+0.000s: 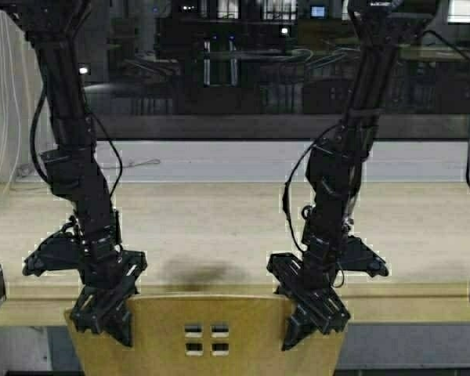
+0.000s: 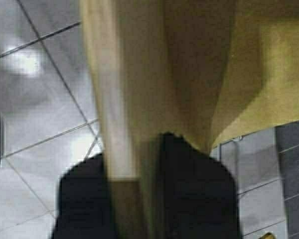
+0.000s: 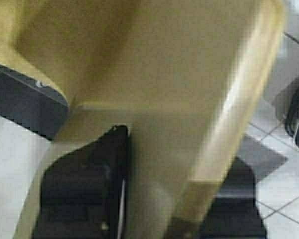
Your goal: Push the chairs under the table
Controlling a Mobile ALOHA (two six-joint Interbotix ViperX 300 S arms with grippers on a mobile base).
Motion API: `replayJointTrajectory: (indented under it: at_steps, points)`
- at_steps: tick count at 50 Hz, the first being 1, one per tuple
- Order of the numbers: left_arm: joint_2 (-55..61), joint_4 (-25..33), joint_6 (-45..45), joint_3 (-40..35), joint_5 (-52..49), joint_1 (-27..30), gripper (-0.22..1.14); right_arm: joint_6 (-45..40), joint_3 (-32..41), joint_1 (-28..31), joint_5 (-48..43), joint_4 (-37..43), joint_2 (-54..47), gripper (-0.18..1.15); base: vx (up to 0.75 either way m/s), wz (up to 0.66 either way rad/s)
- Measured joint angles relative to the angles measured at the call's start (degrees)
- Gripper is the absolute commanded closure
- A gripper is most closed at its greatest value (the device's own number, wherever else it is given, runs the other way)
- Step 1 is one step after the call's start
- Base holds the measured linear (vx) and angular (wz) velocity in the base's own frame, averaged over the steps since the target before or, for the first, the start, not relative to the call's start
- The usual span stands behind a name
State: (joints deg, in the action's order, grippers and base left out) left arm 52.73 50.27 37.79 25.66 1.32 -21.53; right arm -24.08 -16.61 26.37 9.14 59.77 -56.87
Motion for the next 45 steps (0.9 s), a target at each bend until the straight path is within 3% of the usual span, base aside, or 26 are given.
replayJointTrajectory:
  at_steps: [23, 29, 31, 40, 45]
  points:
    - [0.09, 0.09, -0.09, -0.62, -0.09, -0.35, 0.79, 0.88, -0.44, -0.44, -0.79, 0.00, 0.00, 0.87, 0.10, 0.02]
    - [0.09, 0.00, -0.09, -0.44, -0.09, -0.26, 0.74, 0.88, -0.70, -0.44, -0.97, -0.62, 0.00, 0.83, 0.03, 0.01]
    - [0.09, 0.00, 0.00, -0.44, 0.00, -0.26, 0.69, 0.88, -0.70, -0.44, -0.97, -0.79, 0.00, 0.78, 0.00, 0.00]
    - [0.00, 0.00, -0.35, -0.35, 0.00, -0.26, 0.30, 0.88, -0.09, -0.70, 0.00, -0.88, 0.00, 0.25, -0.01, 0.00]
    - [-0.70, -0.44, -4.22, 0.53, 0.35, -0.26, 0.11, 5.54, 0.35, -1.41, 1.85, -2.55, 0.00, 0.10, -0.02, -0.01]
